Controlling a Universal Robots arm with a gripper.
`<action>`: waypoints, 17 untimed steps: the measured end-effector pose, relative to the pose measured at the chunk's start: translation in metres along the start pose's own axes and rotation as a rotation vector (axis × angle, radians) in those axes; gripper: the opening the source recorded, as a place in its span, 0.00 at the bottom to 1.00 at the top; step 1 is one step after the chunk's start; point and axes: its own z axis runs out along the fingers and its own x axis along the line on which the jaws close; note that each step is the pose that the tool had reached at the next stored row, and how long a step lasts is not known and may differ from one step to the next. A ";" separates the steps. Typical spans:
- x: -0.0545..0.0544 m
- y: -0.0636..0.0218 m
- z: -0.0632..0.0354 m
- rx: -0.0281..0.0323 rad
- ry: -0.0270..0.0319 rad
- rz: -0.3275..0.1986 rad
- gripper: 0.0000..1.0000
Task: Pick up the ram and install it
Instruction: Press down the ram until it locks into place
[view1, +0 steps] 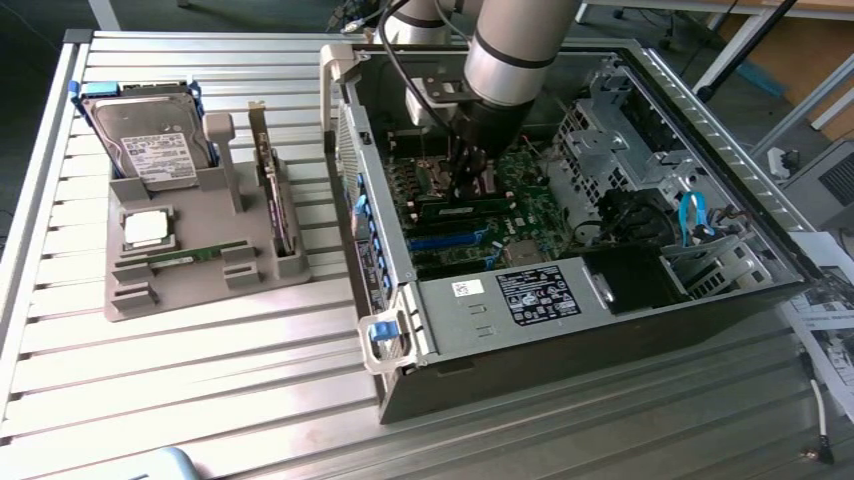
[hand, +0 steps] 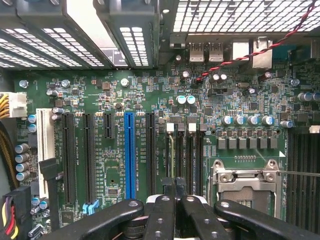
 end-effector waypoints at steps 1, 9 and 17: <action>0.000 0.0000 0.0003 0.0000 -0.0001 0.000 0.11; 0.000 0.0000 0.0021 0.0001 -0.0002 0.000 0.11; 0.000 0.0000 0.0029 0.0000 0.0000 0.000 0.11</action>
